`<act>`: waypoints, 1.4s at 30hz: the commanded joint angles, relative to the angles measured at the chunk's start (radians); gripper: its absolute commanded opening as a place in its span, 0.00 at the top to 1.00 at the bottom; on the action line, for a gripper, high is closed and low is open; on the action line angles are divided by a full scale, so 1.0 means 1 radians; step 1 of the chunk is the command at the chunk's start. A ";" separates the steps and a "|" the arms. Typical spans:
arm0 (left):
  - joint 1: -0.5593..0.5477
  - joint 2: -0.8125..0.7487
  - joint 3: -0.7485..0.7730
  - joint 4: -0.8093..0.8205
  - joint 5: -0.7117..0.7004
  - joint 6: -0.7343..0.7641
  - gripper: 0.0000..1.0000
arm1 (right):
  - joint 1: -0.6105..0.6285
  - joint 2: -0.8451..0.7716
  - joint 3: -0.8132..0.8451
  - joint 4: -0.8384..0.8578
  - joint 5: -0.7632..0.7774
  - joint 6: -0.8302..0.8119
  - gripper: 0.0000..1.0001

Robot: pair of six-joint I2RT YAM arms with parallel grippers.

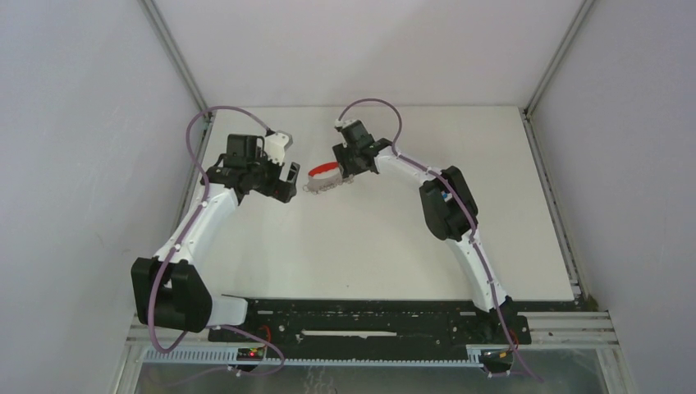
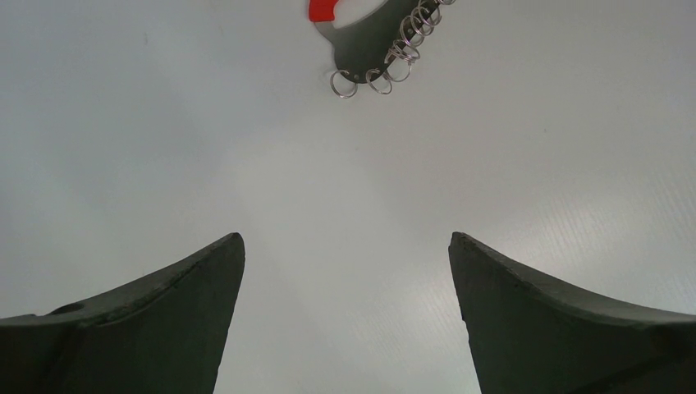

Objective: Put the keys on the keyring

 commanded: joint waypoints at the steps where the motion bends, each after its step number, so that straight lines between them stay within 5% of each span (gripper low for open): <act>1: -0.004 -0.017 0.043 0.010 -0.011 0.016 0.01 | 0.014 0.022 0.061 -0.008 0.023 0.026 0.34; 22: -0.003 -0.059 0.020 0.009 -0.052 0.048 0.05 | -0.002 0.194 0.315 -0.308 0.061 0.114 0.49; 26: -0.003 -0.077 0.005 0.008 -0.059 0.067 0.06 | 0.001 0.152 0.215 -0.248 0.058 0.135 0.70; 35: -0.003 -0.112 -0.012 -0.026 -0.047 0.071 0.07 | 0.027 -0.026 -0.009 -0.119 0.054 0.112 0.98; 42: -0.003 -0.152 -0.021 -0.091 0.019 0.084 0.08 | 0.043 -0.240 -0.321 0.029 -0.022 0.145 1.00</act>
